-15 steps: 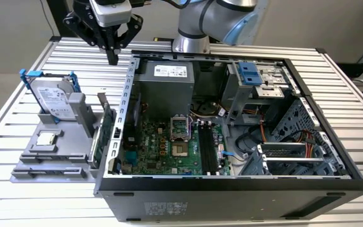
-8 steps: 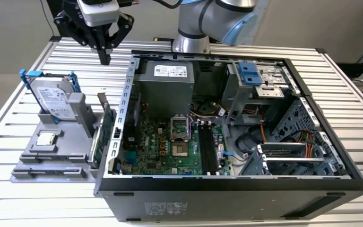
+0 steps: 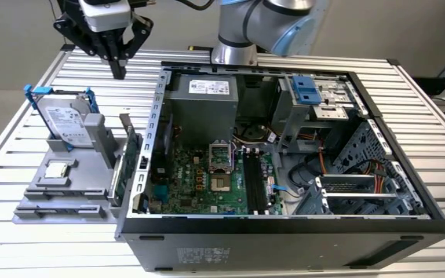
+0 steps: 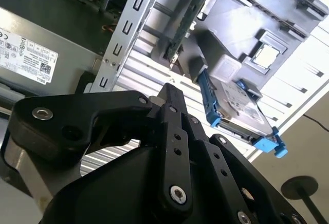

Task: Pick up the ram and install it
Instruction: 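Reach for the ram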

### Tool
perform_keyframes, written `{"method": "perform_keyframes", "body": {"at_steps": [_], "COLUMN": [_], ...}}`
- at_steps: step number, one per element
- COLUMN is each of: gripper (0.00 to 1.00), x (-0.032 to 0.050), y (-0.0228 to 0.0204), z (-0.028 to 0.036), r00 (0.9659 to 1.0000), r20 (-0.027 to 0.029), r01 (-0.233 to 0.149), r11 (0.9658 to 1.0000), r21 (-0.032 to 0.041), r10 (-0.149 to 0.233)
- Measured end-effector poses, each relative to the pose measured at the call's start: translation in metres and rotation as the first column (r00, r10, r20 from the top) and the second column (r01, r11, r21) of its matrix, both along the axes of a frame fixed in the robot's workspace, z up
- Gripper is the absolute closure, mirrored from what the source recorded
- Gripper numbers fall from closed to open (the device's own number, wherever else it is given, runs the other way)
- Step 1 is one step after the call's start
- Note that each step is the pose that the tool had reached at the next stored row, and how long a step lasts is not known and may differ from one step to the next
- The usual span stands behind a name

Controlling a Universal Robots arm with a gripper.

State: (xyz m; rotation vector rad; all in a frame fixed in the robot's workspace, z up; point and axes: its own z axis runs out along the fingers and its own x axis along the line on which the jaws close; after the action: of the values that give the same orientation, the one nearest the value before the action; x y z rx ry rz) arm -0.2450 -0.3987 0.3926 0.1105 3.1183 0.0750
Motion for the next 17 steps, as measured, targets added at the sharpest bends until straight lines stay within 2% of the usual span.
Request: {"method": "perform_keyframes", "body": {"at_steps": [17], "gripper": [1.00], "x": [-0.0354], "y": [0.0000], "z": [-0.0001], "r00": [1.0000], "r20": [0.0000], "r01": [0.000], "r11": [1.0000], "r21": [0.0000], "r10": [0.000]}}
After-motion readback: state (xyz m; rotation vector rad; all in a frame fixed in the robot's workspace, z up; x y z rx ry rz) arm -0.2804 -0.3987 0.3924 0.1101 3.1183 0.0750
